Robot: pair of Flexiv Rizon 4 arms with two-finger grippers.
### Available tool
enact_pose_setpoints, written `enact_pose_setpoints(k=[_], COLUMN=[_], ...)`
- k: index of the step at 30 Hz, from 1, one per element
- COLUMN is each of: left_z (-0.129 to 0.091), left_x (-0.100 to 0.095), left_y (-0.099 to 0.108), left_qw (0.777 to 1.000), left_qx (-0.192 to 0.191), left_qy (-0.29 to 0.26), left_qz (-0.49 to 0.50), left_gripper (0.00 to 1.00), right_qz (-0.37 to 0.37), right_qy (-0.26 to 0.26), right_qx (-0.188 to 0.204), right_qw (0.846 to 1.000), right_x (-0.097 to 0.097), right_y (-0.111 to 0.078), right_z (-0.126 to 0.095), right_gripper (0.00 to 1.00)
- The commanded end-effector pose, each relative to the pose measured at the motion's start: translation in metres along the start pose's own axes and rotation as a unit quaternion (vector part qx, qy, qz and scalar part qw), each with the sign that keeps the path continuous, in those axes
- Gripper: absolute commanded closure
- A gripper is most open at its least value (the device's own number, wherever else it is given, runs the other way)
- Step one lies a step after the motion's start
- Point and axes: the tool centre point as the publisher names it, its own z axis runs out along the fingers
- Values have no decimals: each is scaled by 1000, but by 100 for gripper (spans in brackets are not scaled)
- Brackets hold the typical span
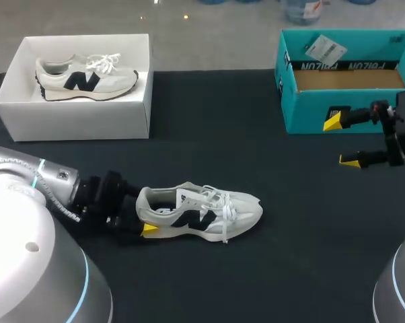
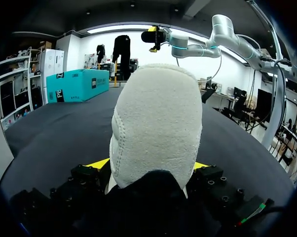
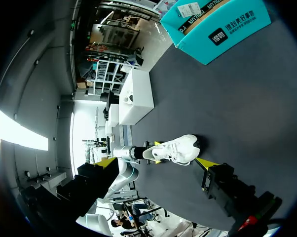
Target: Take the shoe out of the shoebox, open the shoe tongue, remove and reinsert the insole, then place the shoe into the shoebox
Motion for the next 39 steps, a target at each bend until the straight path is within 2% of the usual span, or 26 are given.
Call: enact_pose_setpoints(k=[1,2,5,8,15,21,33,39], left_z=[2,2,2,2,2,2,2,2], left_x=[-1,-1,-1,-1,-1,-1,-1,-1], left_y=[1,1,1,1,1,1,1,1], left_qw=[1000,1000,1000,1000,1000,1000,1000,1000], left_qx=[-1,-1,-1,-1,-1,-1,-1,-1], left_qy=[-1,-1,-1,-1,-1,-1,-1,-1], left_qz=[0,0,0,0,0,0,0,0], left_gripper=[100,100,100,100,100,100,100,100], right_qz=[1,1,8,9,12,9,2,2], right_qy=[-2,-2,-39,-62,-118,-206,-230,-230], right_qx=[-1,-1,3,7,-10,-33,-17,-17], right_qw=[1000,1000,999,998,993,978,973,973], right_x=[0,0,5,9,22,36,49,49], right_y=[-1,-1,16,18,2,-14,-49,-49], right_z=[0,0,23,46,79,109,156,156], right_gripper=[0,0,0,0,0,0,0,0])
